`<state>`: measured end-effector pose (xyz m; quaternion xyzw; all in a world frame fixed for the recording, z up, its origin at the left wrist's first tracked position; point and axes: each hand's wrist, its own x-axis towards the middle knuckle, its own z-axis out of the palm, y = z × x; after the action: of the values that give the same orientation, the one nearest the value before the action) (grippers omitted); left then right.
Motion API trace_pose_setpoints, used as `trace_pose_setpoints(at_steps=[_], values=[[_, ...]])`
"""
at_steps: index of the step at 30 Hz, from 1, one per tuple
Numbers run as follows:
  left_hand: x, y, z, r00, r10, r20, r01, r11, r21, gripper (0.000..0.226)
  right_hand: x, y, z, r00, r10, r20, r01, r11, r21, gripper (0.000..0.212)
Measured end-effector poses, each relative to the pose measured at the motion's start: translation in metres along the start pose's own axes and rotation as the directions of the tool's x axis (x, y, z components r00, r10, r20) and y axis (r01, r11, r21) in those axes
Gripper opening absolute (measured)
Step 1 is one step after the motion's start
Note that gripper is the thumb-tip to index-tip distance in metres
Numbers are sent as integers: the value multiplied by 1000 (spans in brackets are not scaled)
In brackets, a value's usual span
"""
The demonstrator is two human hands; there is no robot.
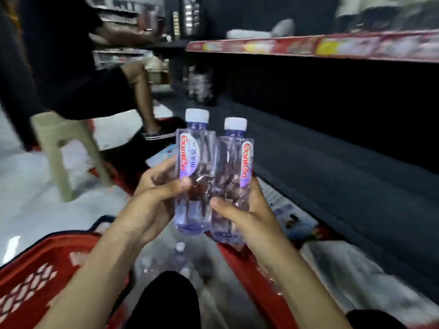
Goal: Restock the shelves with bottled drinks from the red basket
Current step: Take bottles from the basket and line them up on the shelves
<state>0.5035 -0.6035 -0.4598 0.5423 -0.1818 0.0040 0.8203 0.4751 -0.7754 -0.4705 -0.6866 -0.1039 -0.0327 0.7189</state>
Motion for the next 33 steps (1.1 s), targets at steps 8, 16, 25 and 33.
trace_pose_setpoints(at_steps=[8,16,25,33], values=[[52,-86,213,907,-106,407,163,981,-108,74,-102,-38,-192,845,-216,-489,122,969,-217,36],[61,-166,344,739,-142,659,145,988,50,57,-163,-24,-283,483,-392,-783,89,911,-402,44],[109,-214,316,759,-182,626,149,983,105,49,-105,13,-272,594,-269,-758,-5,941,-338,62],[130,-248,323,748,-241,619,193,971,145,57,-88,43,-294,457,-299,-838,-160,899,-407,57]])
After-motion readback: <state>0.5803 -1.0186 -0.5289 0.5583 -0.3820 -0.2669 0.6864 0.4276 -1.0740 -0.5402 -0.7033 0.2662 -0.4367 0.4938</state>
